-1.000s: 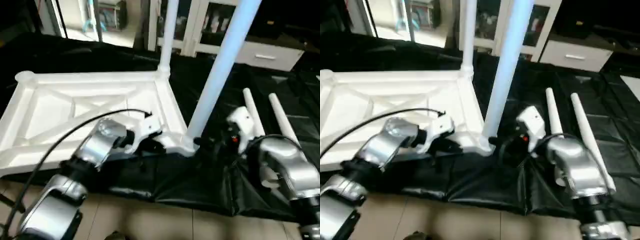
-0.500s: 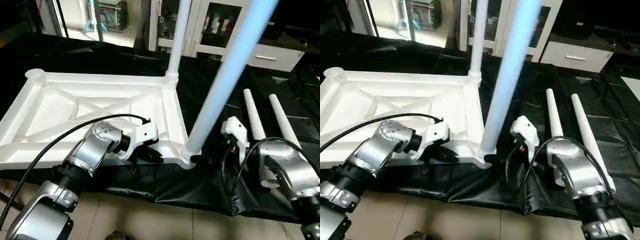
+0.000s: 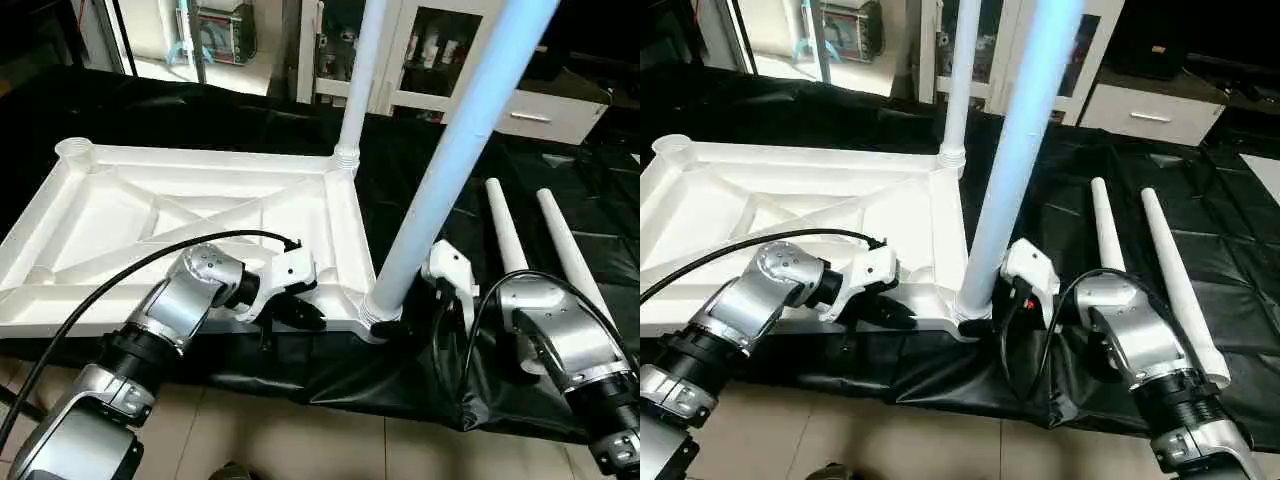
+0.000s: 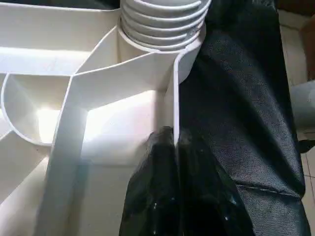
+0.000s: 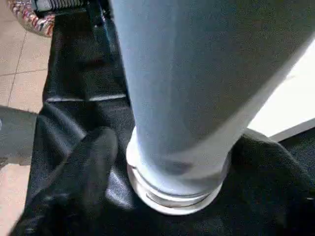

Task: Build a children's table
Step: Rotate leg to tighten

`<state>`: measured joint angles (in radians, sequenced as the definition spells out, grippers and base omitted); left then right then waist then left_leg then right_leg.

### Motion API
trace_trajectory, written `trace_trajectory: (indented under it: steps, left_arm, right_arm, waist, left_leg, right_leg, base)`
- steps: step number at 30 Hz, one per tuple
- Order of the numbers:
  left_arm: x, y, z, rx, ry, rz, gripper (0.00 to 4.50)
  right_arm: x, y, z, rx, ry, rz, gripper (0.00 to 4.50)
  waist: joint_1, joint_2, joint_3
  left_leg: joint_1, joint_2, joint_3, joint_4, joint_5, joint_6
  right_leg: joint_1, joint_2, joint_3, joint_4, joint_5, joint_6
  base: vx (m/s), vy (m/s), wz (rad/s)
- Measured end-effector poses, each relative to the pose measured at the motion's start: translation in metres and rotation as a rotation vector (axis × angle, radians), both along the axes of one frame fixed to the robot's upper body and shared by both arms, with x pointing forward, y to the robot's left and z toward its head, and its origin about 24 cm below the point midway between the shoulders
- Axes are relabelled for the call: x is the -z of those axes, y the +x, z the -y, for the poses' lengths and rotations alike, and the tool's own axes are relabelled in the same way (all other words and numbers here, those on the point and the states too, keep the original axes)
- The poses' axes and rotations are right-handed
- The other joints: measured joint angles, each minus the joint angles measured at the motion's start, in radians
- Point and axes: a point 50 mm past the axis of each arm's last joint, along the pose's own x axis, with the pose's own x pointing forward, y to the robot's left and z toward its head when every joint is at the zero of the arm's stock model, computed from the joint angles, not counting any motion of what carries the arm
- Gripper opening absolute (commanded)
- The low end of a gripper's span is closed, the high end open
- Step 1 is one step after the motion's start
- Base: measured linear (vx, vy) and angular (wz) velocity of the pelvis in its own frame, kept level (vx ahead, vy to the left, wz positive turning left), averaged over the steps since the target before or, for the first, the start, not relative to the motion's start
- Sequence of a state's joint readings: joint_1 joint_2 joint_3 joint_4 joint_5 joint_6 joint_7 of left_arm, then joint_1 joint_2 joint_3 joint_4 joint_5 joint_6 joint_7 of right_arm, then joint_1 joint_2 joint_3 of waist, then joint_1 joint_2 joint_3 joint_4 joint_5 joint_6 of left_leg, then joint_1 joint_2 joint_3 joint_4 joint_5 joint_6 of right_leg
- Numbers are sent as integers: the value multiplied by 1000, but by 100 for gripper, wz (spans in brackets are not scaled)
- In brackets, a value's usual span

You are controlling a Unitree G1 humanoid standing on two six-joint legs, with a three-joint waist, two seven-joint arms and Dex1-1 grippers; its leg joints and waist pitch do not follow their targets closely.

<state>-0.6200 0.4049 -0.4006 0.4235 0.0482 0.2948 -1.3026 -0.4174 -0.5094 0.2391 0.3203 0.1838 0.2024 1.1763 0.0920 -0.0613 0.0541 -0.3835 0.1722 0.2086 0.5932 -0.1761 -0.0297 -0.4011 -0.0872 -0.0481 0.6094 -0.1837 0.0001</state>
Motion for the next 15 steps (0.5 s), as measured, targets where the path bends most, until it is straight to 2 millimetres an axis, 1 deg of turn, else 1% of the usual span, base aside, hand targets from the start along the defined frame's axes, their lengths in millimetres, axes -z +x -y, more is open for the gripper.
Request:
trace_trajectory:
  steps: [1, 5, 7, 10, 15]
  left_arm:
    - [0, 0, 0, -1, 0, -1, 0]
    - [0, 0, -1, 0, 1, -4, 0]
    - [0, 0, -1, 0, 2, -4, 0]
    - [0, 0, -1, 1, 3, -4, 0]
    - [0, 0, -2, 1, 9, -3, 0]
  right_arm:
    - [1, 0, 0, 1, 1, -3, 329]
    - [1, 1, -1, 0, 0, 6, 313]
    - [0, 1, -2, -1, 0, 7, 289]
    - [1, 1, -2, -1, 0, 7, 277]
    - [1, 1, -3, 2, 6, 6, 272]
  waist:
    - [0, 0, 0]
    - [-1, 0, 0]
    - [-1, 0, 0]
    - [-1, 0, 0]
    - [-2, 0, 0]
  left_leg:
    - [0, 0, 0, 0, 0, 0]
    - [0, 0, 0, 1, 0, 0]
    - [0, 0, 0, 1, 0, 0]
    - [0, 0, 0, 1, 0, 0]
    - [0, 0, 0, 1, 0, 0]
  right_leg:
    - [0, 0, 0, 0, 0, 0]
    - [0, 0, 0, 1, 0, 0]
    - [0, 0, 0, 1, 0, 0]
    - [0, 0, 0, 1, 0, 0]
    - [0, 0, 0, 2, 0, 0]
  base:
    - [0, 0, 0]
    - [0, 0, 0]
    - [0, 0, 0]
    - [0, 0, 0]
    - [0, 0, 0]
